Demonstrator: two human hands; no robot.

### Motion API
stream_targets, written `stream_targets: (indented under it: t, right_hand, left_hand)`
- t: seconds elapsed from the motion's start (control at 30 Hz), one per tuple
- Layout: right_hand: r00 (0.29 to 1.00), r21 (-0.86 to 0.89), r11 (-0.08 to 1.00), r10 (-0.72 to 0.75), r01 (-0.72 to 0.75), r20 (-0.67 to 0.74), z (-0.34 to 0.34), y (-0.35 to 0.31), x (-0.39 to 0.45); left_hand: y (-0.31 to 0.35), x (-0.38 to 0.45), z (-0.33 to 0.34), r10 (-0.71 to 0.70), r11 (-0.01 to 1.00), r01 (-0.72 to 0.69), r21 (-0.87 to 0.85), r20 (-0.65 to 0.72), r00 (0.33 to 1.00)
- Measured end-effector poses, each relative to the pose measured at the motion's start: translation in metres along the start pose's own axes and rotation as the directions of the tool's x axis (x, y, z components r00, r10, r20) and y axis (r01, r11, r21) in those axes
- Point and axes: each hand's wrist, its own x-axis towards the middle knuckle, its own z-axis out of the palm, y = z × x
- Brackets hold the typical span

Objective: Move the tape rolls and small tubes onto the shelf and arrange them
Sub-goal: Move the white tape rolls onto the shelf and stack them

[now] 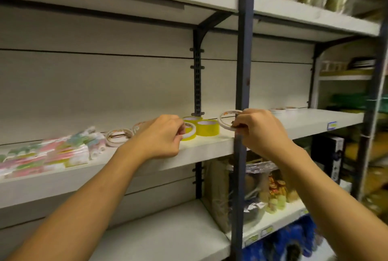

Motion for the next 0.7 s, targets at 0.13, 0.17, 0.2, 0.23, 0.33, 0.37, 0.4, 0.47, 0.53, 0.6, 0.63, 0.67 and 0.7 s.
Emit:
stream_targets:
  t: [0.13,0.17,0.2,0.23,0.33,0.37,0.4,0.47,0.53,0.6,0.63,0.67,0.7]
  right_hand:
    - [0.997,-0.081,0.993,0.083,-0.083,0.000,-0.020,0.042,-0.020]
    - [0.994,-0.092,0.990,0.111,-0.110,0.001,-0.025,0.053,-0.024]
    - [0.991,-0.096,0.987,0.130,-0.130,0.003,-0.029,0.065,-0.029]
    - [0.990,-0.099,0.985,0.142,-0.141,0.001,-0.034,0.076,-0.033]
    - [0.985,-0.117,0.978,0.172,-0.172,-0.007,-0.044,0.113,-0.047]
    - [0.982,-0.125,0.974,0.189,-0.188,-0.007,-0.047,0.127,-0.052]
    - [0.979,-0.131,0.970,0.204,-0.203,-0.004,-0.049,0.140,-0.056]
    - [0.974,-0.144,0.964,0.225,-0.221,0.006,-0.053,0.167,-0.063]
    - [0.971,-0.159,0.959,0.240,-0.234,0.017,-0.057,0.194,-0.069]
    - [0.966,-0.171,0.954,0.256,-0.246,0.035,-0.062,0.221,-0.074]
    - [0.964,-0.177,0.952,0.262,-0.250,0.045,-0.065,0.235,-0.077]
    - [0.962,-0.183,0.949,0.269,-0.255,0.054,-0.068,0.248,-0.080]
    - [0.960,-0.189,0.947,0.274,-0.259,0.059,-0.071,0.262,-0.083]
  left_hand:
    - [0.035,0.032,0.014,0.056,0.997,-0.056,-0.051,-0.001,0.998]
    - [0.044,0.040,0.019,0.069,0.996,-0.069,-0.059,0.007,0.998]
    - [0.053,0.047,0.023,0.084,0.994,-0.083,-0.070,0.007,0.996]
    - [0.062,0.056,0.028,0.094,0.992,-0.093,-0.079,0.006,0.996]
    - [0.092,0.079,0.040,0.116,0.989,-0.115,-0.093,0.002,0.993]
    - [0.103,0.088,0.044,0.118,0.988,-0.117,-0.101,0.001,0.993]
    - [0.114,0.095,0.047,0.123,0.987,-0.123,-0.106,-0.001,0.992]
    - [0.136,0.110,0.054,0.150,0.982,-0.150,-0.113,-0.013,0.989]
    - [0.156,0.126,0.061,0.166,0.979,-0.166,-0.117,-0.016,0.986]
    - [0.174,0.145,0.067,0.159,0.982,-0.159,-0.098,-0.004,0.987]
    - [0.183,0.155,0.071,0.152,0.984,-0.151,-0.090,0.001,0.988]
    - [0.192,0.166,0.075,0.145,0.986,-0.144,-0.088,0.004,0.989]
    - [0.201,0.176,0.079,0.139,0.986,-0.138,-0.090,0.008,0.990]
